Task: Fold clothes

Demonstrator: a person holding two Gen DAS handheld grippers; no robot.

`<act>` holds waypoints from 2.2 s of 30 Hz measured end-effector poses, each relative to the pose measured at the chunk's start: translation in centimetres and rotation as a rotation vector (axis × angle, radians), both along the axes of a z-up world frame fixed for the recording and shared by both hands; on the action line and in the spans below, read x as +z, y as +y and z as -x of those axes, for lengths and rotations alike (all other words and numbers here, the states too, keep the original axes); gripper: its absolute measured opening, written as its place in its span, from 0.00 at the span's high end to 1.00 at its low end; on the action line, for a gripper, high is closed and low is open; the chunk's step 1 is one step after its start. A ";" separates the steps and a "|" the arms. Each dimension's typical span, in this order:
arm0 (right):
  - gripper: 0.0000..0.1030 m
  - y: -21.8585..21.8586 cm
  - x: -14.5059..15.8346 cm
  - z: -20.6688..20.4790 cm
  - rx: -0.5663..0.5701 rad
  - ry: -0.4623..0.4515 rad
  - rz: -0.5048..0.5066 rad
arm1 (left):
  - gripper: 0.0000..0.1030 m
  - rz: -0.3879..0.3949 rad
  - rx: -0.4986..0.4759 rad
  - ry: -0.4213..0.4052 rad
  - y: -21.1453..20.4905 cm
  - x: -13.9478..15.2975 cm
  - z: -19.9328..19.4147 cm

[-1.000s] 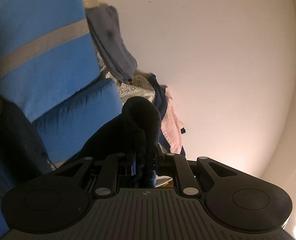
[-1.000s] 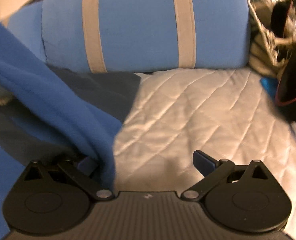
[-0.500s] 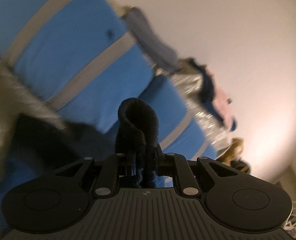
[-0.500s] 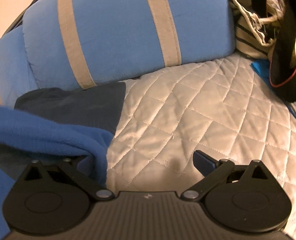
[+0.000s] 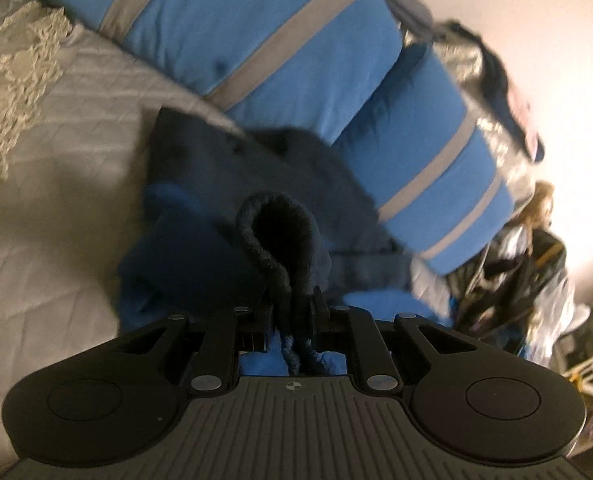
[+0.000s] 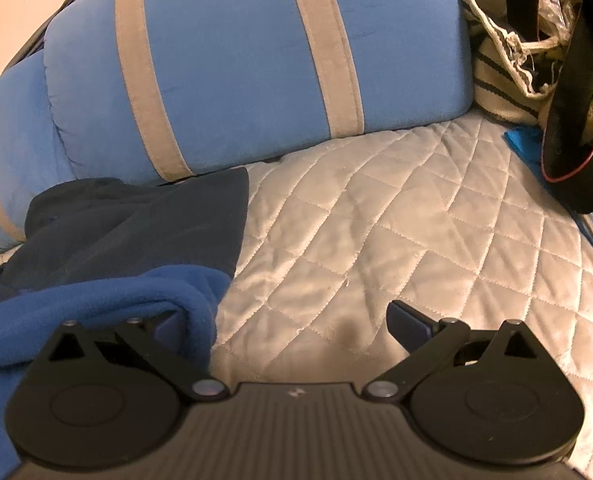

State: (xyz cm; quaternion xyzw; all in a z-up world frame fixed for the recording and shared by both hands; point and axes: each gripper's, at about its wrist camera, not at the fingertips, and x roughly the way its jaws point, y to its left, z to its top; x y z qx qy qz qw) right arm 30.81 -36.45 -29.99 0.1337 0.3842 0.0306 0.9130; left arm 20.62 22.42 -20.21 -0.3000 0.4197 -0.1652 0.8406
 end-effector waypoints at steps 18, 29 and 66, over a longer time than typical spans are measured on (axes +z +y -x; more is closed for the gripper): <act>0.00 0.9 0.4 0.7 0.084 0.026 0.073 | 0.81 0.023 -0.006 0.149 2.1 -7.9 0.9; 0.04 -0.7 5.3 5.0 0.346 -0.023 -0.130 | 0.82 0.013 0.011 0.107 2.0 -7.9 1.9; 0.88 1.4 -2.9 4.4 0.290 0.313 -0.539 | 0.83 0.010 0.065 0.105 1.9 -8.0 2.2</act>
